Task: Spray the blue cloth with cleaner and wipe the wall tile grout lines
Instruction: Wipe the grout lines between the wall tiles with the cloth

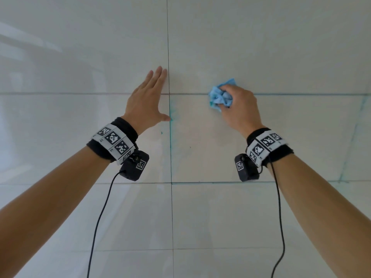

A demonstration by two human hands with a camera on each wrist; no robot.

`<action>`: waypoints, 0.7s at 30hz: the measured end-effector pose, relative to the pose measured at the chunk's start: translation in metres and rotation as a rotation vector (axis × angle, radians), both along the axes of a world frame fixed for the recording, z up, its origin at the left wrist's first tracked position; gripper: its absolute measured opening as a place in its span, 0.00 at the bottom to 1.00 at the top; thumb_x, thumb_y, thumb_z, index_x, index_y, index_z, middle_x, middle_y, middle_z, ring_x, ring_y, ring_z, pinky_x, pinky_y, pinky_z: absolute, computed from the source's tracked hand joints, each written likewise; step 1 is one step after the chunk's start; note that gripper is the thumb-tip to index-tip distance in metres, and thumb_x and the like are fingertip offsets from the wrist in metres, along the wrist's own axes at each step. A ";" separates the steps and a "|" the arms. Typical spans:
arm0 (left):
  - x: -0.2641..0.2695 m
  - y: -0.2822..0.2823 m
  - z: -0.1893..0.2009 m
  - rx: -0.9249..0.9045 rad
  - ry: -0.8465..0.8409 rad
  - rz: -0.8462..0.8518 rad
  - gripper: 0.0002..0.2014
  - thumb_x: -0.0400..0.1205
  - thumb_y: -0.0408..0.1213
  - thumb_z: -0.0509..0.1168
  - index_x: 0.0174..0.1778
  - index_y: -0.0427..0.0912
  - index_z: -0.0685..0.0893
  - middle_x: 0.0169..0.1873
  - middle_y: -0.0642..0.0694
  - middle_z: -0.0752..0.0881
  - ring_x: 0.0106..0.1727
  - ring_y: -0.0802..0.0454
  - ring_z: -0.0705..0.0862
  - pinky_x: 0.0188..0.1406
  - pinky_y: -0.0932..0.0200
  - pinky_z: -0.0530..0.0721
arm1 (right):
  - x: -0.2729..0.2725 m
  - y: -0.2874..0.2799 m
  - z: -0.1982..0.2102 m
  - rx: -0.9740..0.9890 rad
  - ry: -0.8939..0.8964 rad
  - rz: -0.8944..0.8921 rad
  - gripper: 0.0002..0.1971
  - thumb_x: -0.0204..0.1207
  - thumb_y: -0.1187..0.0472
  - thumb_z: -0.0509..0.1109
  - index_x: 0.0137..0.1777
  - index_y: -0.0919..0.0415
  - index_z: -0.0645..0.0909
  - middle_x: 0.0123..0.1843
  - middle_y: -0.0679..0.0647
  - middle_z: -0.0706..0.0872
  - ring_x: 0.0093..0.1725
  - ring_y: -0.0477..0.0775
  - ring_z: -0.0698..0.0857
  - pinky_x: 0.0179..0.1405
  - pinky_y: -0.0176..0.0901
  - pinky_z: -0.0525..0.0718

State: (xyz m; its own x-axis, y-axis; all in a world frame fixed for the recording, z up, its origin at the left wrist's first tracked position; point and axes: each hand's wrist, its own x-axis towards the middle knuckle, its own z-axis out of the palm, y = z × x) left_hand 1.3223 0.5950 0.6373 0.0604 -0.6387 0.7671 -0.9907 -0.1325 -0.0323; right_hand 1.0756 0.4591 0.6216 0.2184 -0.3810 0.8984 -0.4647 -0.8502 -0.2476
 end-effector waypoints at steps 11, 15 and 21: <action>0.015 0.007 0.016 -0.010 0.036 -0.008 0.69 0.68 0.46 0.87 0.93 0.45 0.42 0.93 0.50 0.43 0.93 0.51 0.45 0.87 0.50 0.61 | 0.088 0.039 0.006 -0.119 0.202 0.191 0.17 0.75 0.64 0.80 0.64 0.57 0.87 0.63 0.51 0.85 0.53 0.52 0.87 0.54 0.50 0.89; 0.025 0.005 0.015 -0.011 0.044 -0.026 0.70 0.67 0.45 0.88 0.93 0.44 0.42 0.93 0.50 0.44 0.93 0.50 0.45 0.86 0.52 0.61 | 0.117 0.038 -0.006 -0.204 0.215 0.146 0.19 0.74 0.67 0.79 0.65 0.59 0.85 0.67 0.56 0.75 0.61 0.55 0.81 0.47 0.47 0.89; 0.030 -0.006 0.013 -0.014 0.034 -0.045 0.72 0.65 0.46 0.89 0.93 0.43 0.41 0.93 0.47 0.42 0.93 0.48 0.44 0.86 0.52 0.58 | 0.116 0.030 -0.011 -0.260 0.195 0.127 0.23 0.72 0.69 0.80 0.68 0.61 0.85 0.63 0.55 0.84 0.61 0.58 0.81 0.51 0.53 0.87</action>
